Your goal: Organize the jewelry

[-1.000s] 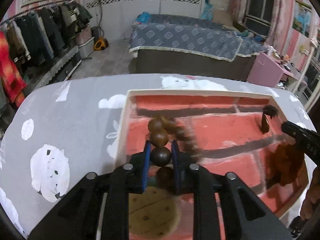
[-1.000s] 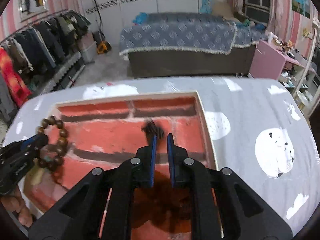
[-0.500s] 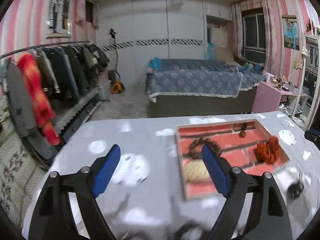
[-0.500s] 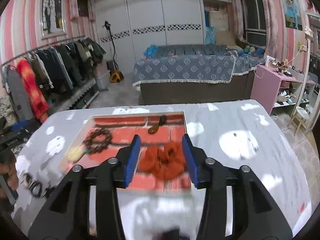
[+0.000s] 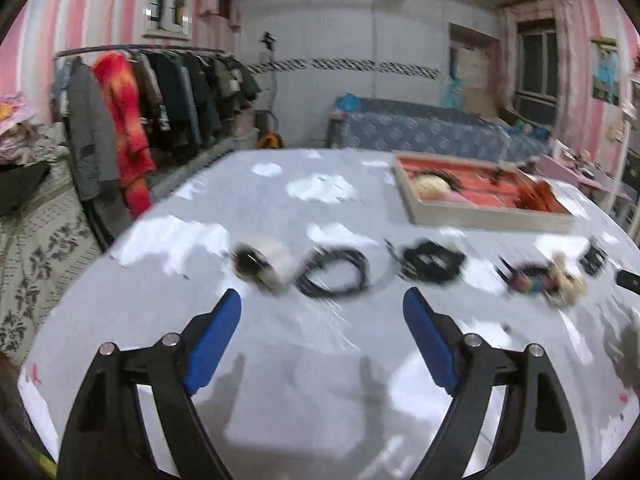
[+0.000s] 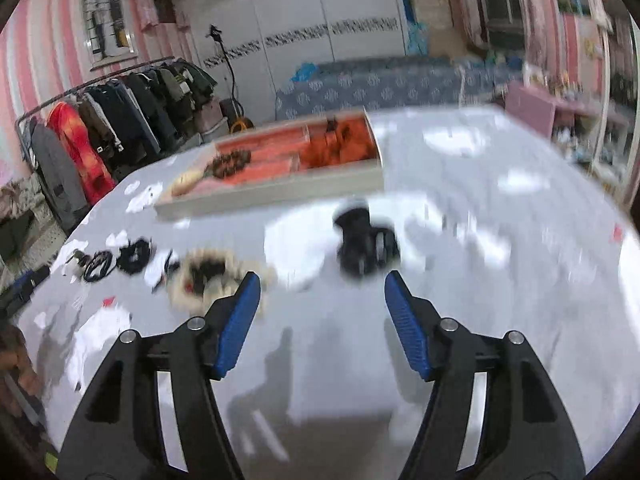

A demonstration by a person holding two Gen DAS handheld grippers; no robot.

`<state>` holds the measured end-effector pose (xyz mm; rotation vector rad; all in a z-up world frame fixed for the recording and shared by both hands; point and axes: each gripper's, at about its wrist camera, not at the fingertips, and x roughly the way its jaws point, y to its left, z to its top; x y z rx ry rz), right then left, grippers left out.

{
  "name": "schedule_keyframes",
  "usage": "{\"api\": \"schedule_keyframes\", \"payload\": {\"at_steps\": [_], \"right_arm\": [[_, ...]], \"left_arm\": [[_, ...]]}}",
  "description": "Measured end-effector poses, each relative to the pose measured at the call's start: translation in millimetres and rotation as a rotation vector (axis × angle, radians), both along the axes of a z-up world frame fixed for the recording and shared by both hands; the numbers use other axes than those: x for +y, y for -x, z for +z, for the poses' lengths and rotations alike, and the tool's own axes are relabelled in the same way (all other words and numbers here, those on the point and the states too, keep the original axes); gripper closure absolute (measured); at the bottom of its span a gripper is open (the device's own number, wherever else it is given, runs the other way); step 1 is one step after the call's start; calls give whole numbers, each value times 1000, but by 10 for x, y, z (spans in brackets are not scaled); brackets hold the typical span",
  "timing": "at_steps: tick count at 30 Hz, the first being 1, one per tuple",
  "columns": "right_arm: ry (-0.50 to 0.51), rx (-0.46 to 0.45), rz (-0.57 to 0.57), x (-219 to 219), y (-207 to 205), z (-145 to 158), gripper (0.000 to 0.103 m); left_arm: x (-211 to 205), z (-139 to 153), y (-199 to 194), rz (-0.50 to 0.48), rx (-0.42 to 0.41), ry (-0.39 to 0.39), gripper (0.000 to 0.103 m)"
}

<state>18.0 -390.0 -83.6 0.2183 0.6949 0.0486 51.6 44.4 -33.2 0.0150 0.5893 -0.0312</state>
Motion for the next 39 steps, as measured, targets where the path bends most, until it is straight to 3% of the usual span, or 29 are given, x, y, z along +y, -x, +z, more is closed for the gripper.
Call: {"api": "schedule_keyframes", "payload": {"at_steps": [6, 17, 19, 24, 29, 32, 34, 39], "right_arm": [[-18, 14, 9, 15, -30, -25, 38], [65, 5, 76, 369, -241, 23, 38], [84, 19, 90, 456, -361, -4, 40], [100, 74, 116, 599, -574, -84, 41], [161, 182, 148, 765, -808, -300, 57], [180, 198, 153, 776, -900, -317, 62], [180, 202, 143, 735, -980, -324, 73], [166, 207, 119, 627, -1138, -346, 80]], "left_arm": [[-212, -134, -106, -56, 67, 66, 21], [-672, -122, -623, -105, 116, 51, 21], [-705, -160, -764, -119, 151, 106, 22], [-834, -253, -985, -124, 190, 80, 22], [-824, -385, -1162, -108, 249, 101, 23], [-790, -425, -1235, -105, 265, 121, 33], [-797, -466, -1290, -117, 286, 130, 47], [-858, -517, -1368, -142, 305, 111, 59]]}}
